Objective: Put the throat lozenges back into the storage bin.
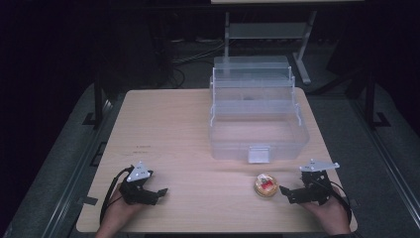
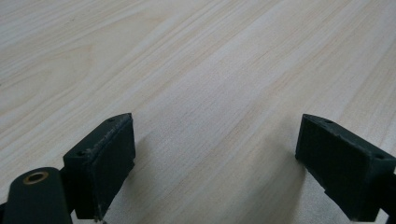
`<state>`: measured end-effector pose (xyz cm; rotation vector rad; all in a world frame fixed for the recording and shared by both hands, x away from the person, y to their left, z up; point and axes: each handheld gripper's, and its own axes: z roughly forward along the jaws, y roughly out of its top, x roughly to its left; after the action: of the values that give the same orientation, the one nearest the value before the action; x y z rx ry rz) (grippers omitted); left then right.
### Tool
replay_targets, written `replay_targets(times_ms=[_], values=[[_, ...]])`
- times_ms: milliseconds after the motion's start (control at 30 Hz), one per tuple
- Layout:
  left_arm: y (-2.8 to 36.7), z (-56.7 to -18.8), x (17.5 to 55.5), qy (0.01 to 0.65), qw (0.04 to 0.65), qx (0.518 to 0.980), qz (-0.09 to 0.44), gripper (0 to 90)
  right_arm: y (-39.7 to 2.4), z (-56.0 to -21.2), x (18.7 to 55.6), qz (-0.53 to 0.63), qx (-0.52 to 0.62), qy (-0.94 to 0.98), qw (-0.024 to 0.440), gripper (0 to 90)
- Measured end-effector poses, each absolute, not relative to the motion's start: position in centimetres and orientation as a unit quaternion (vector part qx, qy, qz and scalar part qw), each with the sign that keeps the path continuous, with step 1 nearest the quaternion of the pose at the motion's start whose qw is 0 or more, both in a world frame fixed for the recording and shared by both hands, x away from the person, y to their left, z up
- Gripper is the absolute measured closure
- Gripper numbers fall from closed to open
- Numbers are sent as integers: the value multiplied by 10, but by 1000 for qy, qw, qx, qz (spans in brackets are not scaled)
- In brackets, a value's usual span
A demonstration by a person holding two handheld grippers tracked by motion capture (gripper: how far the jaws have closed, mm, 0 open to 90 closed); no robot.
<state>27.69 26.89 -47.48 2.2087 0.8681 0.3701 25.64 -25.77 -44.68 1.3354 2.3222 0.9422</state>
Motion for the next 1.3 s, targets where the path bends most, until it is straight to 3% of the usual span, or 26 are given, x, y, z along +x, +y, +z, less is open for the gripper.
replay_targets(times_ms=[1300], values=[[269,-475,277,337,361,857,144,112,-216,-439,266,322,403,848,119,0]])
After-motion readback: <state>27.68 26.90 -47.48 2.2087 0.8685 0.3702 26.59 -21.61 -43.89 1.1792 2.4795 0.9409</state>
